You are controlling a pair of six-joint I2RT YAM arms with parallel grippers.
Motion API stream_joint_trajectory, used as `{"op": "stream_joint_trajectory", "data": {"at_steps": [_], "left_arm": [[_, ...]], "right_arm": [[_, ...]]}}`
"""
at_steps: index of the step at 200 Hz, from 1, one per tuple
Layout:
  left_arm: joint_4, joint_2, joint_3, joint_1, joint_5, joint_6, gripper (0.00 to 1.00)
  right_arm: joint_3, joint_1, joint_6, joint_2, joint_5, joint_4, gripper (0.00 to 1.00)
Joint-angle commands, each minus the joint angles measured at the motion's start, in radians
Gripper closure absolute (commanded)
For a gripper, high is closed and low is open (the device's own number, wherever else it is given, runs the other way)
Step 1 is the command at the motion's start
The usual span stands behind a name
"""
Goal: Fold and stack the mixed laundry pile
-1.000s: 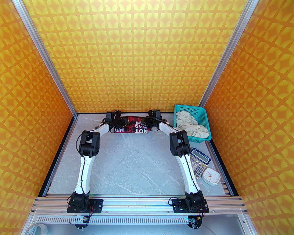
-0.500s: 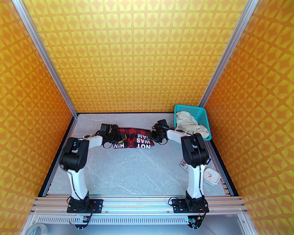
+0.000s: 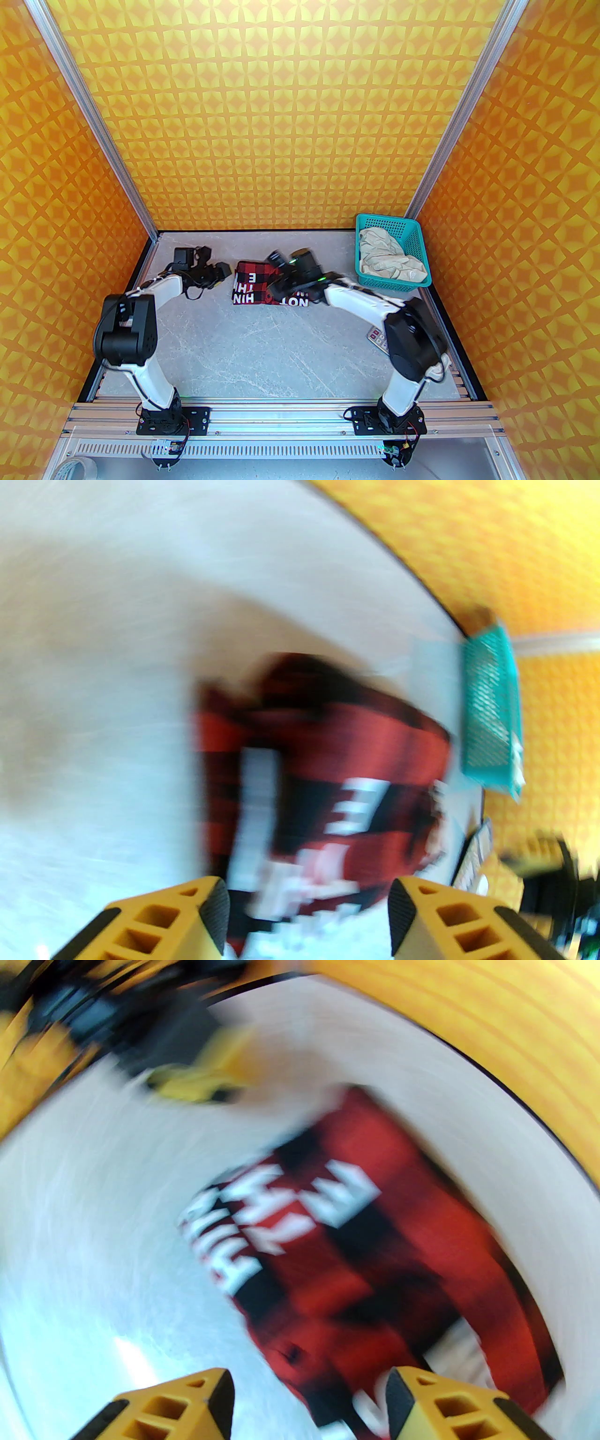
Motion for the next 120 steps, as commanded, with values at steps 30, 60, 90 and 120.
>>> {"op": "stream_joint_trajectory", "data": {"at_steps": [30,60,90,120], "left_arm": [[0.06,0.035,-0.031,0.026,0.027,-0.009,0.32],[0.083,0.031,-0.055,0.027,0.031,-0.031,0.27],[0.096,0.023,-0.072,0.026,0.032,-0.076,0.24],[0.133,0.012,-0.097,0.023,0.032,-0.131,0.23]], "right_arm": [[0.199,0.097,-0.48,0.226,0.062,-0.004,0.39],[0.286,0.116,-0.545,0.344,0.115,-0.01,0.39],[0.337,0.123,-0.595,0.413,0.141,-0.045,0.47],[0.327,0.123,-0.633,0.427,0.189,-0.031,0.62]]}}
